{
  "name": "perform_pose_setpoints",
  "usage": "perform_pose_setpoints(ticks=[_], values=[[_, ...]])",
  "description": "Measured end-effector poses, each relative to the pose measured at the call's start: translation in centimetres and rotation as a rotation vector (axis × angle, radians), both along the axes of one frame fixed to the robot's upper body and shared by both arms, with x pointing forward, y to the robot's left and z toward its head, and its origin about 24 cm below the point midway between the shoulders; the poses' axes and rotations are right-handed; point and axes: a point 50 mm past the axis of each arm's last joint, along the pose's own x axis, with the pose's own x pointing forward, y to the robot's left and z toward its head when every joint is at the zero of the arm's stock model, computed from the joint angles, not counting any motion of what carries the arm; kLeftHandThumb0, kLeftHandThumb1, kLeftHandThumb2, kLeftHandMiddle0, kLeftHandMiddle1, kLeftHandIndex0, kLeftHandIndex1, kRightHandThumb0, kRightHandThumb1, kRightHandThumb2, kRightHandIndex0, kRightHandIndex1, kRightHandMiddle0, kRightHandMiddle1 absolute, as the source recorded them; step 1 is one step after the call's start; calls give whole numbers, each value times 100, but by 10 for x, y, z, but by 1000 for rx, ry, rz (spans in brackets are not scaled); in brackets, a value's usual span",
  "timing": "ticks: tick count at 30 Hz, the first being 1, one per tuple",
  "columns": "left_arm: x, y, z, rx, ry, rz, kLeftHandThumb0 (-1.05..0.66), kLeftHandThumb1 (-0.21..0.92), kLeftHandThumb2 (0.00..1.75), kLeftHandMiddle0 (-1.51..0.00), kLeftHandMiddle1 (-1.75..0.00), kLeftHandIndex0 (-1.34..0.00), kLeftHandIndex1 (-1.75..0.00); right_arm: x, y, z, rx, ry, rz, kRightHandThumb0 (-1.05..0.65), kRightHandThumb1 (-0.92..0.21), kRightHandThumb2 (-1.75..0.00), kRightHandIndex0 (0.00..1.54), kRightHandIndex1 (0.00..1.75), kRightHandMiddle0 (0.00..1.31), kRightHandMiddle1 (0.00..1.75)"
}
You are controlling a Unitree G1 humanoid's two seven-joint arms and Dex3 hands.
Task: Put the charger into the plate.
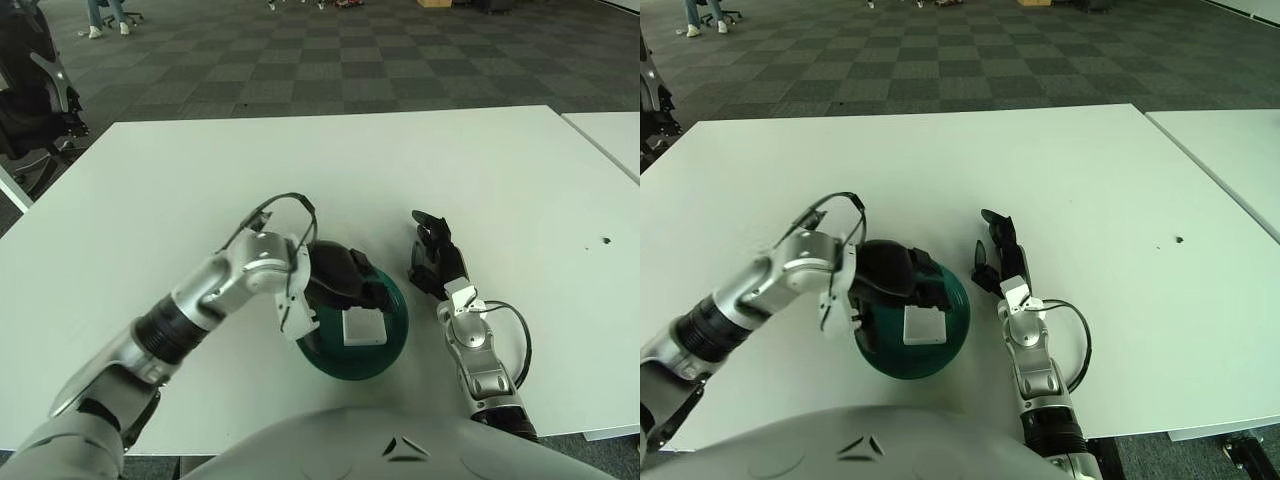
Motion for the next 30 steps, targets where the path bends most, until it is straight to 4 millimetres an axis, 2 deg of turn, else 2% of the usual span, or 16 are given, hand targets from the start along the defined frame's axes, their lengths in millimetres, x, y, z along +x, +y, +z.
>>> perform_pose_setpoints(ticks=[6,13,20,25,30], values=[[7,16,12,-128,-5,74,-105,92,52,0,0,0,-1,0,-2,-1,12,4,-8,-61,-92,-93,37,1,0,76],[7,27,3,-351,92,197,-105,92,41,0,0,0,0,4,-3,-1,25,-2,-8,-63,-92,-90,31,0,0,71],[0,41,-3,-547,262,367,-105,92,29,0,0,0,0,7,-3,-2,30,-17,4,-62,-92,-88,27,0,0,66],[-2,54,-6,-699,357,486,-105,92,32,0,0,0,0,8,-4,-3,30,-20,7,-61,-92,-87,26,0,0,66],[10,69,-23,-957,383,653,-105,92,48,0,0,0,0,10,-4,-5,28,-19,9,-61,-92,-87,25,0,0,65]])
